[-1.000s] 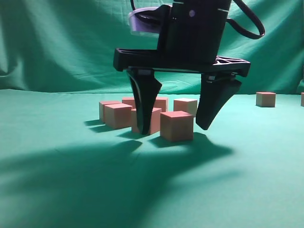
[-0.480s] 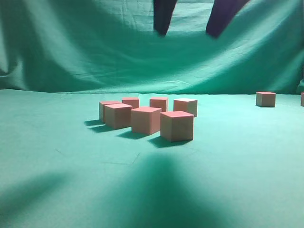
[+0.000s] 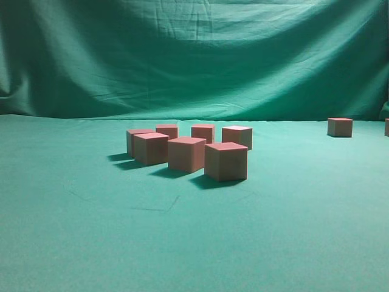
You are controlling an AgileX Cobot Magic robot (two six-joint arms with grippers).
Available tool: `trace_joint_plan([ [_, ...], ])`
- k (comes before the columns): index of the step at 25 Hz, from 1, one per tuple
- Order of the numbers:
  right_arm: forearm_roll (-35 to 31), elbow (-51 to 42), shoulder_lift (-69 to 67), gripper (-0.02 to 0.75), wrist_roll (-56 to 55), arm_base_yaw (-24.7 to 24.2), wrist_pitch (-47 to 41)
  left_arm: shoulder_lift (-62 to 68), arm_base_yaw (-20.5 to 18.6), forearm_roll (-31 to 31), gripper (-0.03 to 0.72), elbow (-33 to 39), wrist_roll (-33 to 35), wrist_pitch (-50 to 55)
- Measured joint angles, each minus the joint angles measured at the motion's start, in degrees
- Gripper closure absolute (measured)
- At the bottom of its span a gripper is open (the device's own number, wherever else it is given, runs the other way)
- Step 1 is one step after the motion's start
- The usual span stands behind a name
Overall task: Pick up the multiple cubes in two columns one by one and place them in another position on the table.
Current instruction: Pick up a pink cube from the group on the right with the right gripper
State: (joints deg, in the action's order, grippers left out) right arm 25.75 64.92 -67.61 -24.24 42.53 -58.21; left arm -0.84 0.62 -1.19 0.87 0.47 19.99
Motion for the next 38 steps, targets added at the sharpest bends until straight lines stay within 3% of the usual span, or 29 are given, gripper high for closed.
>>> trace_joint_plan([
  [3,2.78,0.0,0.99,0.178,-0.57,-4.62,-3.03,0.0,0.0,0.0,0.688,0.0,0.0,0.0],
  [11,2.75,0.0,0.42,0.178,-2.46,-25.35,-0.6,0.0,0.0,0.0,0.688,0.0,0.0,0.0],
  [17,-6.89,0.0,-6.79,0.178,3.08,-36.42,2.44,0.0,0.0,0.0,0.688,0.0,0.0,0.0],
  [18,-9.21,0.0,-8.63,0.224,4.72,-37.82,3.22,0.0,0.0,0.0,0.688,0.0,0.0,0.0],
  [24,-16.35,0.88,-20.38,0.232,11.39,-43.25,6.44,0.0,0.0,0.0,0.688,0.0,0.0,0.0],
  [29,-23.5,8.96,-30.49,0.232,19.29,-46.3,6.31,0.0,0.0,0.0,0.688,0.0,0.0,0.0],
  [38,-25.03,26.6,-45.86,0.232,22.39,-47.25,6.64,0.0,0.0,0.0,0.688,0.0,0.0,0.0],
])
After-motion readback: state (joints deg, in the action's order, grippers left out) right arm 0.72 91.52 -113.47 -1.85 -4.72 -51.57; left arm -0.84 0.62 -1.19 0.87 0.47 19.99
